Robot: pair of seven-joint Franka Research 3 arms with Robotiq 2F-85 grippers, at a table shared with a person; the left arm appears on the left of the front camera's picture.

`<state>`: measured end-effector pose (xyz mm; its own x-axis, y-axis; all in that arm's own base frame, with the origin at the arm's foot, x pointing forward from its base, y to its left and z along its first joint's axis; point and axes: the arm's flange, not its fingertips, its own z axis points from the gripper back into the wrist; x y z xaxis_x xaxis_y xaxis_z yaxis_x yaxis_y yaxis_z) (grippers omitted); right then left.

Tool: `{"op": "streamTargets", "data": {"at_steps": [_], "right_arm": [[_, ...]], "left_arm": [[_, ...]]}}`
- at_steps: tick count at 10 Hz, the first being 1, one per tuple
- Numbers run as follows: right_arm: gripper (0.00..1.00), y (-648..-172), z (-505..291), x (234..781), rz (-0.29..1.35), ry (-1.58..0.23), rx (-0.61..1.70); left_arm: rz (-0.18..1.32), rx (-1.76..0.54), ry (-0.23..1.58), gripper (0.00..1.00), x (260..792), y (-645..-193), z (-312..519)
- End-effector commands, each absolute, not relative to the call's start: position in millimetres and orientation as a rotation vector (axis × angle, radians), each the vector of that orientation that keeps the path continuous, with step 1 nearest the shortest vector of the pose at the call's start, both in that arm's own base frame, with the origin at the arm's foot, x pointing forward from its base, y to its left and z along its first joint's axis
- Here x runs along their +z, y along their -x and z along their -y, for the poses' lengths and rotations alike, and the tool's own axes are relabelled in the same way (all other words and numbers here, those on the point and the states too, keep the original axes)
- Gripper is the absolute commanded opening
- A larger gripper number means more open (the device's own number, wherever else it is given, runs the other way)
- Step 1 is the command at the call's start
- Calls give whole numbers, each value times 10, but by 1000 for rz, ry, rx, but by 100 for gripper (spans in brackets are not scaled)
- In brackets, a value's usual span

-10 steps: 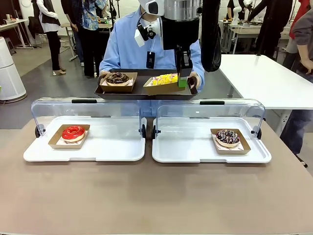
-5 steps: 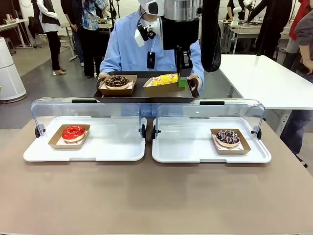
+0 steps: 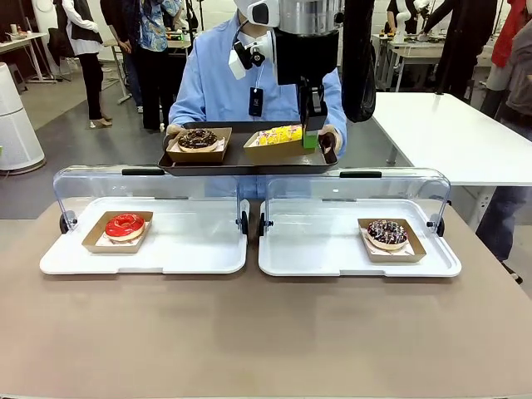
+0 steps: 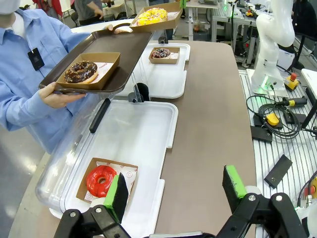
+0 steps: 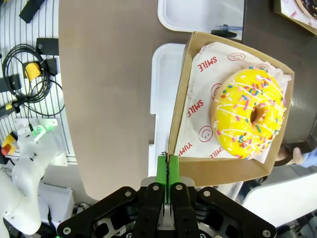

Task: Provide the desired donut to the person.
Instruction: Place the picked Paper togo box onto the Handle tray extended by the person.

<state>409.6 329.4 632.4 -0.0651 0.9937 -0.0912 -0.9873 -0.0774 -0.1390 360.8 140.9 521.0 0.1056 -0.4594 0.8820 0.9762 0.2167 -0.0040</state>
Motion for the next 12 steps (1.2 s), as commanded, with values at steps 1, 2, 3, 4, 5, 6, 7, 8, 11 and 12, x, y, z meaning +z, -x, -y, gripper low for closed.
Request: {"op": "streamTargets", "data": {"at_steps": [1, 2, 3, 4, 5, 6, 7, 8, 11, 12], "right_arm": [[0, -4081, -3292, 6350, 41, 182, 1636], [2, -4096, -3294, 6324, 45, 182, 1638], [2, -4216, -3367, 6516, 88, 188, 1652], [2, -4287, -3415, 6656, 106, 188, 1700], [2, -4400, -3434, 6750, 110, 174, 1712], [2, -4551, -3423, 6804, 105, 165, 1731], [2, -4781, -3381, 6808, 72, 140, 1729], [2, -4960, -3323, 6771, 43, 98, 1738], [2, -5518, -3118, 6527, 47, 48, 1709], [2, -5618, -3069, 6420, 41, 24, 1723]], "left_arm": [[916, -1209, 735, 100, 5215, -3591, -1416], [916, -1209, 735, 100, 5215, -3591, -1416], [916, -1209, 735, 100, 5215, -3591, -1416], [916, -1209, 735, 100, 5215, -3591, -1416], [916, -1209, 735, 100, 5215, -3591, -1416], [916, -1209, 735, 100, 5215, -3591, -1416], [916, -1209, 735, 100, 5215, -3591, -1416], [916, -1209, 735, 100, 5215, -3591, -1416], [916, -1209, 735, 100, 5215, -3591, -1416], [916, -1209, 735, 100, 5215, -3591, -1416]]}}
